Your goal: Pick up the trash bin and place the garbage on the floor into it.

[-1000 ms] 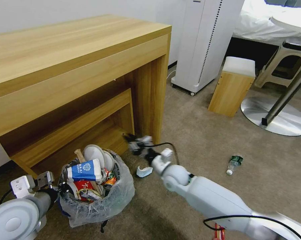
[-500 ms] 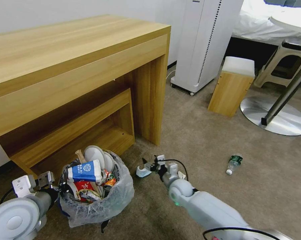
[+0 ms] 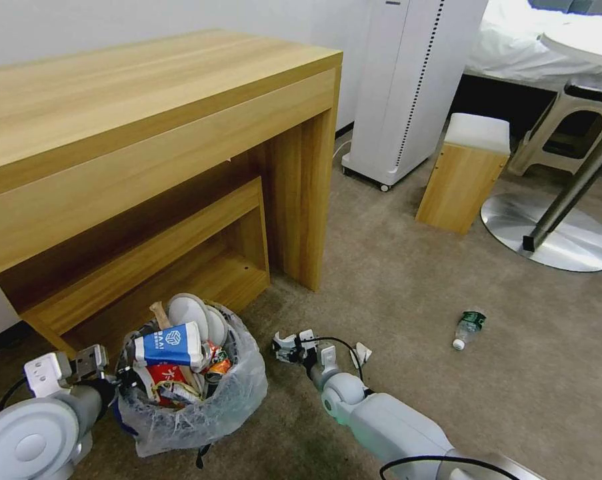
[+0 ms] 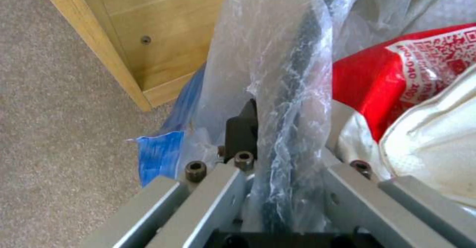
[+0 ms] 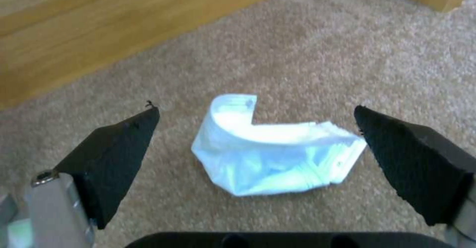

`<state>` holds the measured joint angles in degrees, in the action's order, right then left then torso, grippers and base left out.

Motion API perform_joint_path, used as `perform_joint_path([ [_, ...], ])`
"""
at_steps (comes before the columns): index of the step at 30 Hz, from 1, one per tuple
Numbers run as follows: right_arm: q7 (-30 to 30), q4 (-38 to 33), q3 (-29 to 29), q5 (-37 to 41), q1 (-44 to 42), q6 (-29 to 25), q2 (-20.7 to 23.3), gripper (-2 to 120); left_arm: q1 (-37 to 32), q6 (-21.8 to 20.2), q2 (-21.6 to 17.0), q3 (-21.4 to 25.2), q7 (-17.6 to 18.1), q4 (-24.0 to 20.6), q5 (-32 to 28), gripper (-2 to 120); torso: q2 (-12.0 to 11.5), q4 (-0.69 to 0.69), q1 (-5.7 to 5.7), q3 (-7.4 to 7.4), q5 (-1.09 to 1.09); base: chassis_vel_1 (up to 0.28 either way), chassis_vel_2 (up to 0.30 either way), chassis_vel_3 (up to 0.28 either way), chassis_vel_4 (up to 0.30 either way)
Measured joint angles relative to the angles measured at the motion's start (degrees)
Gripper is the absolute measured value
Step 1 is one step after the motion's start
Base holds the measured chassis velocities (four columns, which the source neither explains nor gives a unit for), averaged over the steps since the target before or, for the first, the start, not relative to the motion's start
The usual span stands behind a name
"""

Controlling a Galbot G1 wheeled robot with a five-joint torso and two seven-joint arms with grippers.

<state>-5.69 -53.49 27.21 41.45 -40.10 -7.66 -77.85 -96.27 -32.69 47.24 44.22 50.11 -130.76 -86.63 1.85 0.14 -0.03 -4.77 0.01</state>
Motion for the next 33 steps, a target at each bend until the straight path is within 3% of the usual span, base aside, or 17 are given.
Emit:
perform_joint_path([
  [16,1.47,8.04,0.58,-3.15,1.65,-2.24,-3.96,100,-0.22,0.1,-0.06,-0.05,-0.45,-0.08,0.51,0,0.0,0.0,0.0,0.0,0.0,0.0,0.0,0.0,0.0],
  [33,1.58,10.84,0.72,-5.83,2.16,-3.32,-4.81,100,-0.27,0.3,0.12,-0.37,-1.17,0.32,1.42,0,0.0,0.0,0.0,0.0,-0.01,0.0,0.0,0.0,0.0],
])
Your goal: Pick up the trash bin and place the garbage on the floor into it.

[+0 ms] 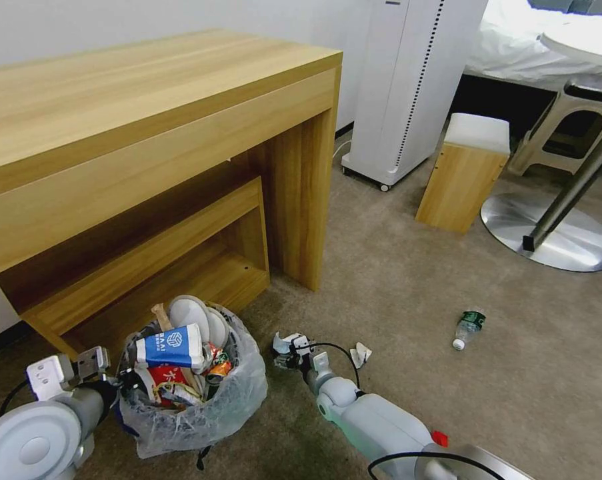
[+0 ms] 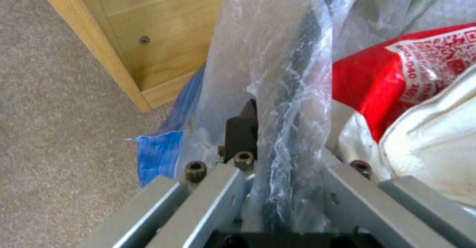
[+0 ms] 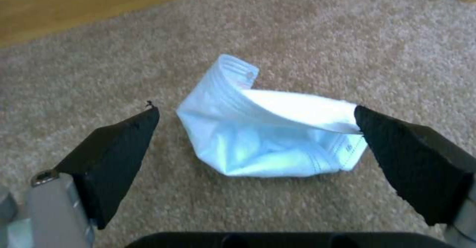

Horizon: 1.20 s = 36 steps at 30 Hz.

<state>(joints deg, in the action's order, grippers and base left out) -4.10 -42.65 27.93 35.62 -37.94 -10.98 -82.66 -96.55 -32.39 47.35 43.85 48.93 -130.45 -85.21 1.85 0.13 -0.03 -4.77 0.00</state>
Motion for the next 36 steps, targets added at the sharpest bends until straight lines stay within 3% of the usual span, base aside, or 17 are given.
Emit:
perform_joint_path([
  [18,-0.33,1.78,-0.52,-1.98,-0.7,-0.68,-0.03,100,-0.16,0.14,0.6,-0.14,-0.81,0.1,1.26,0,0.0,0.0,0.0,0.0,0.0,0.0,0.0,0.0,0.0],
  [26,-0.46,1.82,-0.6,-2.25,-0.94,-0.9,-0.23,87,-0.37,0.21,0.89,-0.23,-1.29,0.16,1.93,0,0.0,0.0,0.0,0.0,0.0,0.0,0.0,0.0,0.0],
  [28,-0.52,1.83,-0.61,-2.48,-1.02,-1.34,-0.28,77,-0.36,0.23,0.85,-0.26,-1.43,0.16,2.04,0,0.0,0.0,0.0,0.0,0.0,0.0,0.0,0.0,0.0],
  [30,-0.49,2.0,-0.6,-2.59,-0.99,-1.62,-0.35,78,-0.35,0.24,0.8,-0.27,-1.48,0.16,2.05,0,0.0,0.0,0.0,0.0,0.0,0.0,0.0,0.0,0.0],
  [33,0.3,3.49,-0.38,-3.13,-0.18,-2.57,-0.92,92,-0.27,0.25,0.67,-0.37,-1.96,0.49,2.55,0,0.0,0.0,0.0,0.0,0.0,0.0,0.0,0.0,0.0],
  [36,0.45,4.42,-0.31,-3.5,0.29,-2.66,-1.37,99,-0.24,0.26,0.67,-0.48,-2.15,0.64,2.86,0,0.0,0.0,0.0,0.0,0.0,0.0,0.0,0.0,0.0],
])
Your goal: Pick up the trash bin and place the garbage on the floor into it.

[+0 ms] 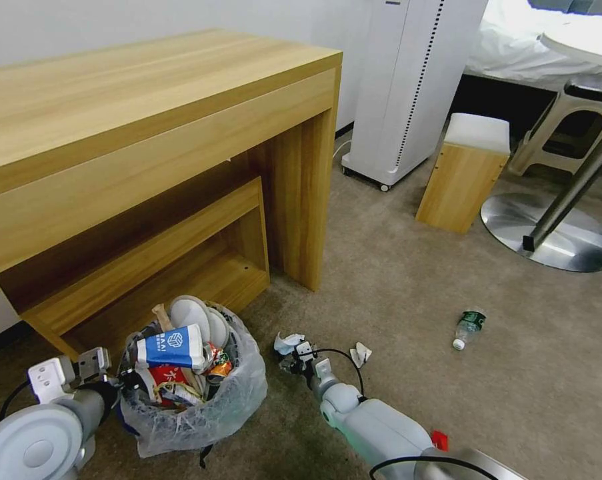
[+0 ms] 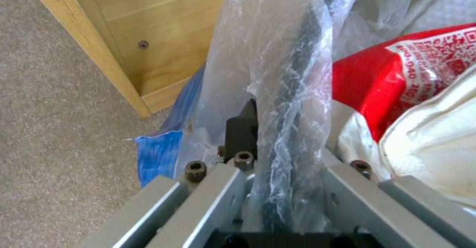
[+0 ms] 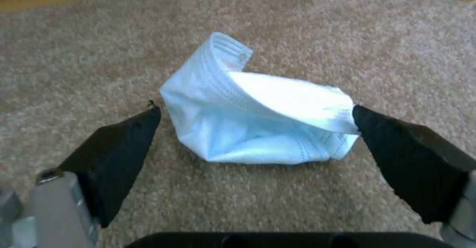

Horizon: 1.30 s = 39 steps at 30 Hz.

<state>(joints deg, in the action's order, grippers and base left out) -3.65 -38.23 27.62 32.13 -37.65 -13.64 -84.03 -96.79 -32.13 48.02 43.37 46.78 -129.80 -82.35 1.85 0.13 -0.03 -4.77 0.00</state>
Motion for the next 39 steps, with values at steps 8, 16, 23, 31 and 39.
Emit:
perform_joint_path([
  [8,0.46,2.89,0.24,-0.32,1.16,0.01,-1.31,100,-0.02,0.19,-0.71,0.5,-0.41,0.14,-0.08,0,0.0,0.0,0.0,0.0,0.0,0.0,0.0,0.0,0.0],
  [16,-0.19,3.76,-0.1,-0.55,1.28,0.52,-2.65,85,-0.27,0.27,-0.97,0.57,-0.45,-0.23,-0.22,0,0.0,0.0,0.0,0.0,0.0,0.0,0.0,0.0,0.0],
  [23,-0.72,3.5,-0.45,-0.54,0.81,0.63,-2.4,58,-0.81,0.27,-0.6,0.65,-0.76,-0.41,0.28,0,0.0,0.0,0.0,0.0,0.0,0.0,0.0,0.0,0.0],
  [31,-0.85,1.32,-0.5,-0.45,0.47,0.25,-0.09,29,-0.42,0.29,-0.46,0.31,-0.9,-0.15,0.68,0,0.0,0.0,0.0,0.0,0.0,0.0,0.0,0.0,0.0],
  [39,-0.69,0.9,-0.67,-0.9,0.04,-0.43,0.38,2,-0.52,0.36,-0.68,0.3,-1.07,-0.03,1.0,0,0.0,0.0,0.0,0.0,0.0,0.0,0.0,0.0,0.0],
])
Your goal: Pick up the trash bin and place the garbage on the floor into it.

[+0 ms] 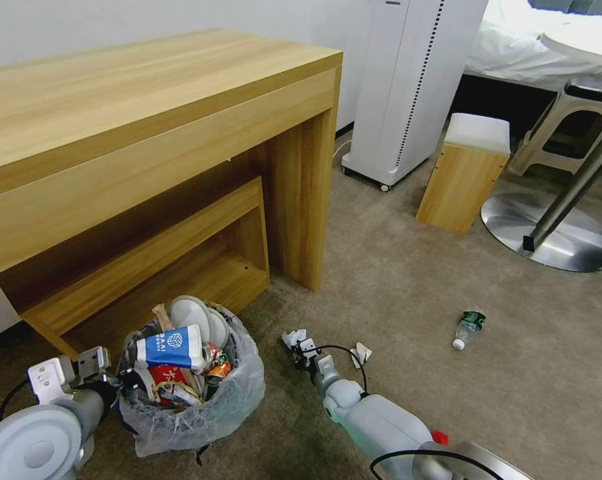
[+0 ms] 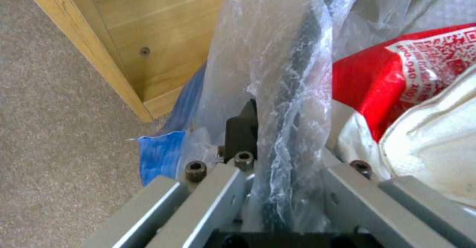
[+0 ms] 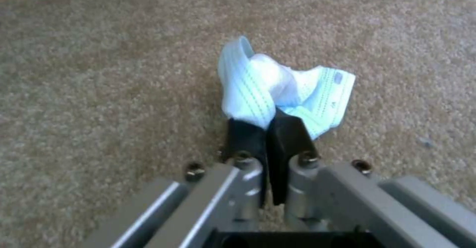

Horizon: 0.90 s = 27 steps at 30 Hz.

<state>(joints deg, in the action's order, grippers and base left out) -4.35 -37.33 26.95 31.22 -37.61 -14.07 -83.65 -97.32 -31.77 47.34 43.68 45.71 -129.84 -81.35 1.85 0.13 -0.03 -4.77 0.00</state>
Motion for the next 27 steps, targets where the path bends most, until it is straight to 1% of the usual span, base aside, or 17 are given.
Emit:
perform_joint_path([
  [3,0.02,-0.44,-0.13,-0.13,-0.15,-0.14,0.15,0,-0.01,0.1,-0.18,0.14,0.0,-0.04,0.01,0,0.0,0.0,0.0,0.0,0.0,0.0,0.0,0.0,0.0],
  [6,0.21,-4.05,-1.0,-0.47,-0.7,-0.93,1.59,0,0.0,0.13,-0.67,0.35,0.11,-0.36,-0.44,0,0.0,0.0,0.0,0.0,0.0,0.0,0.0,0.0,0.0],
  [7,0.21,-4.05,-1.0,-0.47,-0.7,-0.93,1.59,0,0.0,0.13,-0.67,0.35,0.11,-0.36,-0.44,0,0.0,0.0,0.0,0.0,0.0,0.0,0.0,0.0,0.0],
  [9,0.37,-8.57,-2.02,-0.53,-1.16,-1.64,3.35,0,0.02,0.13,-1.02,0.59,0.32,-0.52,-1.06,0,0.0,0.0,0.0,0.0,0.0,0.0,0.0,0.0,0.0],
  [10,1.18,-13.49,-3.22,-0.59,-1.6,-3.07,5.22,0,0.08,0.13,-1.3,0.74,0.6,-0.58,-1.57,0,0.0,0.0,0.0,0.01,-0.01,0.0,0.0,0.0,0.0],
  [11,1.18,-13.49,-3.22,-0.59,-1.6,-3.07,5.22,0,0.08,0.13,-1.3,0.74,0.6,-0.58,-1.57,0,0.0,0.0,0.0,0.01,-0.01,0.0,0.0,0.0,0.0],
  [12,2.08,-16.67,-4.15,-1.07,-1.88,-5.43,6.55,0,0.11,0.13,-1.41,0.84,0.81,-0.59,-1.9,0,0.0,0.0,0.0,0.0,-0.01,0.0,0.0,0.0,0.0],
  [13,5.43,-20.31,-5.96,-1.99,-2.14,-9.81,8.15,0,0.17,0.13,-1.47,0.87,0.94,-0.59,-2.28,0,0.0,0.0,0.0,0.0,-0.01,0.0,0.0,0.0,0.0],
  [14,5.43,-20.31,-5.96,-1.99,-2.14,-9.81,8.15,0,0.17,0.13,-1.47,0.87,0.94,-0.59,-2.28,0,0.0,0.0,0.0,0.0,-0.01,0.0,0.0,0.0,0.0],
  [15,7.35,-21.67,-6.68,-2.22,-2.16,-11.47,8.76,0,0.21,0.13,-1.48,0.87,0.96,-0.59,-2.38,0,0.0,0.0,0.0,0.0,-0.01,0.0,0.0,0.0,0.0],
  [17,15.3,-27.38,-8.47,-1.35,-1.86,-16.82,11.41,0,0.52,0.13,-1.54,0.82,1.18,-0.56,-2.89,0,0.0,0.01,0.0,0.0,0.0,0.0,0.0,0.0,0.0],
  [18,15.3,-27.38,-8.47,-1.35,-1.86,-16.82,11.41,0,0.52,0.13,-1.54,0.82,1.18,-0.56,-2.89,0,0.0,0.01,0.0,0.0,0.0,0.0,0.0,0.0,0.0],
  [20,21.95,-33.95,-8.75,1.78,-0.67,-18.88,14.02,0,0.87,0.07,-1.69,0.69,1.77,-0.68,-4.04,0,0.0,0.0,0.0,0.0,0.0,0.0,0.0,0.0,0.0],
  [21,24.45,-36.58,-8.63,3.0,0.02,-18.96,15.02,0,0.94,0.07,-1.79,0.69,1.9,-0.75,-4.34,0,0.0,0.0,0.0,0.0,0.0,0.0,0.0,0.0,0.0],
  [22,24.45,-36.58,-8.63,3.0,0.02,-18.96,15.02,0,0.94,0.07,-1.79,0.69,1.9,-0.75,-4.34,0,0.0,0.0,0.0,0.0,0.0,0.0,0.0,0.0,0.0],
  [25,27.65,-43.42,-6.63,6.62,2.38,-17.89,16.24,0,1.1,0.05,-1.93,0.73,2.35,-0.64,-5.17,0,0.0,0.01,0.0,0.0,0.0,0.0,0.0,0.0,0.0],
  [27,27.68,-44.91,-5.89,7.78,3.0,-16.98,16.23,0,1.16,0.05,-1.82,0.74,2.47,-0.47,-5.21,0,0.0,0.0,0.0,0.0,0.0,0.0,0.0,0.0,0.0],
])
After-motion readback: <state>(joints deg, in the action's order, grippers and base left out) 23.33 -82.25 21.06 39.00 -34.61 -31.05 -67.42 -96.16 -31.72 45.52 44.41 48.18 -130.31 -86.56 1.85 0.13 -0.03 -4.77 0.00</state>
